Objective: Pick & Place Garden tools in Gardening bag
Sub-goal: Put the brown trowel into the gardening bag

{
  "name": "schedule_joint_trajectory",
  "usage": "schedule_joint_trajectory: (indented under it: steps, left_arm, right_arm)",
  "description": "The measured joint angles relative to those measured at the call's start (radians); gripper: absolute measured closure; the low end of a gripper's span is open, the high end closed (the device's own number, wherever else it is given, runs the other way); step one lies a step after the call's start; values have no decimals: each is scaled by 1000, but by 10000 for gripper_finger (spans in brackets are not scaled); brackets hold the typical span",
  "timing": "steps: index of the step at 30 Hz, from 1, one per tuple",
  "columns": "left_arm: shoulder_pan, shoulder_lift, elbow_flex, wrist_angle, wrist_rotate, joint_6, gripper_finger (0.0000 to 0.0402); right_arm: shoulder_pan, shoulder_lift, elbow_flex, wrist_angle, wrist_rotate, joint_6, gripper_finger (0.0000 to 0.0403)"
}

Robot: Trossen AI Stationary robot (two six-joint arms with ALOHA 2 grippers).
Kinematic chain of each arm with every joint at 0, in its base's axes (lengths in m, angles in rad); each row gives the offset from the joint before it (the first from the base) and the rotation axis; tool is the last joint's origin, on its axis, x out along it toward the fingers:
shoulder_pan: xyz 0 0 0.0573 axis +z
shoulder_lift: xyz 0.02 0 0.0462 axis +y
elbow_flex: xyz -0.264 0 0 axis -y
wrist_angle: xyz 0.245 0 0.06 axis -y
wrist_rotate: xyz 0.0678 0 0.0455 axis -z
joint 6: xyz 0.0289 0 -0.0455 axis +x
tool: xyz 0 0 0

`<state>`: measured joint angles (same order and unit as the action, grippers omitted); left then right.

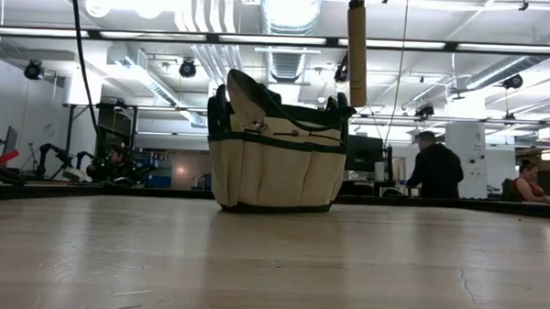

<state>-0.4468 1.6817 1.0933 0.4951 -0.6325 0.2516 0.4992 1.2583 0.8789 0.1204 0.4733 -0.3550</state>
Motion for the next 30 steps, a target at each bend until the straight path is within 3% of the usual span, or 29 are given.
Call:
schedule_joint_trajectory:
  steps: [6, 17, 23, 30]
  left_arm:
    - [3, 0, 0, 3, -5, -5, 397]
    - [5, 0, 0, 12, -1, -11, 397]
    - [11, 0, 0, 27, 4, -19, 394]
    - [14, 2, -1, 21, -4, -37, 392]
  right_arm:
    - [-10, 3, -3, -4, -75, 45, 303]
    - [-52, 3, -17, -12, -94, 115, 328]
    - [-78, 3, -18, -39, -179, 143, 359]
    - [-110, 3, -20, -85, -198, 153, 392]
